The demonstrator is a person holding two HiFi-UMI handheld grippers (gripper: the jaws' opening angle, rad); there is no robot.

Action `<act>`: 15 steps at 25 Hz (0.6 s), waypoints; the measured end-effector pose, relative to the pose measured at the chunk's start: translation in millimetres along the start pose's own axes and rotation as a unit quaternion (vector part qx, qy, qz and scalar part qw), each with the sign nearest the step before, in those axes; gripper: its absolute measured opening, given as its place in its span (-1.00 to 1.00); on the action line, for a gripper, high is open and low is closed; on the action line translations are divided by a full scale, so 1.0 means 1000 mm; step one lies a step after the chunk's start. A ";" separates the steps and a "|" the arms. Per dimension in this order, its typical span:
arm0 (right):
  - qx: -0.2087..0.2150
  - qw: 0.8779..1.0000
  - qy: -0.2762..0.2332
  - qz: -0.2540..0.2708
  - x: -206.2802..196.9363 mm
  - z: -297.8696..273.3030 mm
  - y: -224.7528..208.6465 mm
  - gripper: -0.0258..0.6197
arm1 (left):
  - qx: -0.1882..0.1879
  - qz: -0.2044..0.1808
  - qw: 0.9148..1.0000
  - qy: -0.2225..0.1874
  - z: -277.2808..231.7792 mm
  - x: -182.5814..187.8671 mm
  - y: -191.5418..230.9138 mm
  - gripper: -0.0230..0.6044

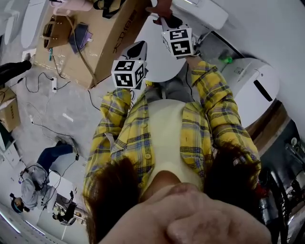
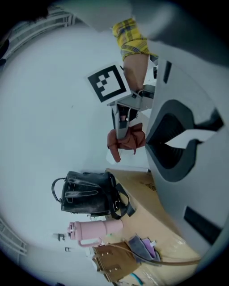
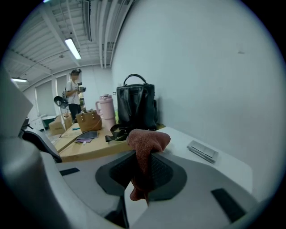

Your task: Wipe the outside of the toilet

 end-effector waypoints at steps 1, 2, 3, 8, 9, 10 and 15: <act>0.009 1.000 0.003 0.008 0.003 -0.009 0.006 -0.66 | 0.007 0.006 1.000 -0.001 0.003 -0.002 0.004 -0.90; 0.017 1.000 0.006 0.016 0.006 -0.016 0.012 -0.66 | 0.013 0.011 1.000 -0.002 0.006 -0.004 0.008 -0.90; 0.024 0.999 0.009 0.023 0.009 -0.024 0.017 -0.66 | 0.020 0.015 1.000 -0.003 0.009 -0.006 0.012 -0.90; 0.039 0.998 0.009 0.040 0.020 -0.060 0.027 -0.66 | 0.045 0.035 0.998 -0.003 0.021 -0.014 0.029 -0.90; 0.039 0.998 0.011 0.039 0.020 -0.066 0.027 -0.66 | 0.049 0.038 0.998 -0.003 0.022 -0.016 0.031 -0.90; 0.038 0.999 0.015 0.036 0.018 -0.072 0.026 -0.66 | 0.052 0.039 0.998 -0.002 0.024 -0.017 0.033 -0.90; 0.011 0.999 0.047 0.017 -0.002 -0.084 0.005 -0.66 | 0.060 0.042 0.997 0.003 0.029 -0.021 0.037 -0.90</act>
Point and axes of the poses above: the fingertips, and each gripper's own axes: z backward along the fingers, y to its left, x out of its top, the point moved 4 cm from there along z, backward along the fingers, and after that the axes turned 7 degrees about z, right-handed, at the moved point
